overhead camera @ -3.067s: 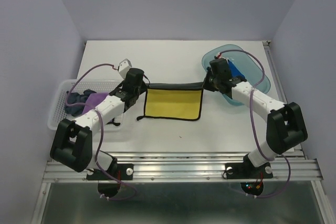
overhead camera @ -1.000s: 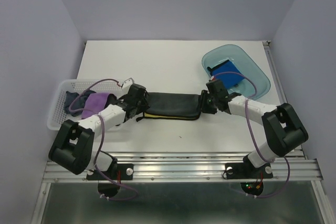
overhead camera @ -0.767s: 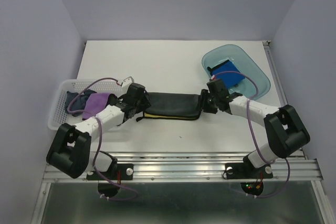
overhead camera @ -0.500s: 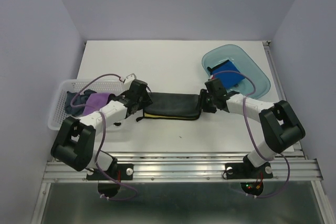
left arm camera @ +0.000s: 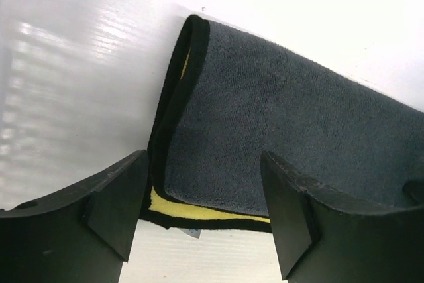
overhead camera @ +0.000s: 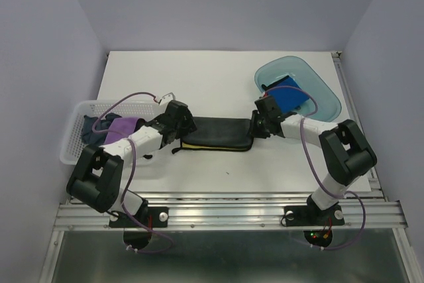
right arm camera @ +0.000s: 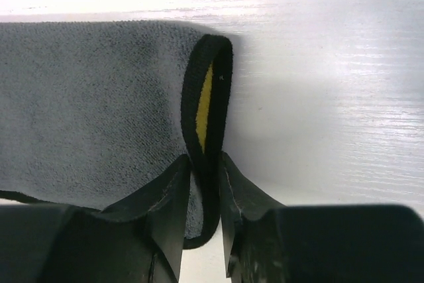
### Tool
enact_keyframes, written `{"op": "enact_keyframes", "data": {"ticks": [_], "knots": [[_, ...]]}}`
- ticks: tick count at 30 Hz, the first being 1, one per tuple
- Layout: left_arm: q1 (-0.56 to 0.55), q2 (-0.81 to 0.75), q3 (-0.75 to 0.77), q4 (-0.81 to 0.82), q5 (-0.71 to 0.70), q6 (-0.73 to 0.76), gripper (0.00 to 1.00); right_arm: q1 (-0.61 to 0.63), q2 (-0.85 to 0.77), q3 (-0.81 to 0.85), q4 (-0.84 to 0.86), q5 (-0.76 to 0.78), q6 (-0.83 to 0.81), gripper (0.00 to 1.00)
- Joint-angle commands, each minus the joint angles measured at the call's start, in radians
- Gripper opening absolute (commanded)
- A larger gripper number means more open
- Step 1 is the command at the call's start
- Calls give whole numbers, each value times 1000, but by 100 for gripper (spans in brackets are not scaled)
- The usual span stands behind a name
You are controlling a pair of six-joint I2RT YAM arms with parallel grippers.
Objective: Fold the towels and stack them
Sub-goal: Fold the towel
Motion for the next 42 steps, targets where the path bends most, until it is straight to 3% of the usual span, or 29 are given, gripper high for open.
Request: {"op": "enact_keyframes", "data": {"ticks": [1,9,12,13,14,27,32,33,37,38,42], "knots": [[-2,-4,36,16,-7,18,80,12,39,18,-33,68,-12,29],[-2,-8,36,25,22,30,81,14,46,29,-92,159,-36,1],[-7,-19,26,54,70,47,82,14,1,44,-149,225,-82,1],[-13,-22,14,65,102,51,91,12,-28,49,-163,254,-108,1],[-16,-25,10,65,116,56,92,12,-40,55,-190,266,-120,1],[-52,90,26,177,240,90,93,5,-159,108,-293,329,-276,1],[-53,114,13,200,256,85,68,5,-159,156,-310,297,-280,1],[-56,131,13,214,263,85,57,5,-160,161,-315,286,-282,1],[-70,171,25,230,294,90,30,5,-178,161,-317,199,-271,1],[-75,177,28,231,292,93,30,5,-182,161,-316,176,-275,1],[-82,206,37,230,288,91,13,5,-191,164,-309,107,-272,1]]}}
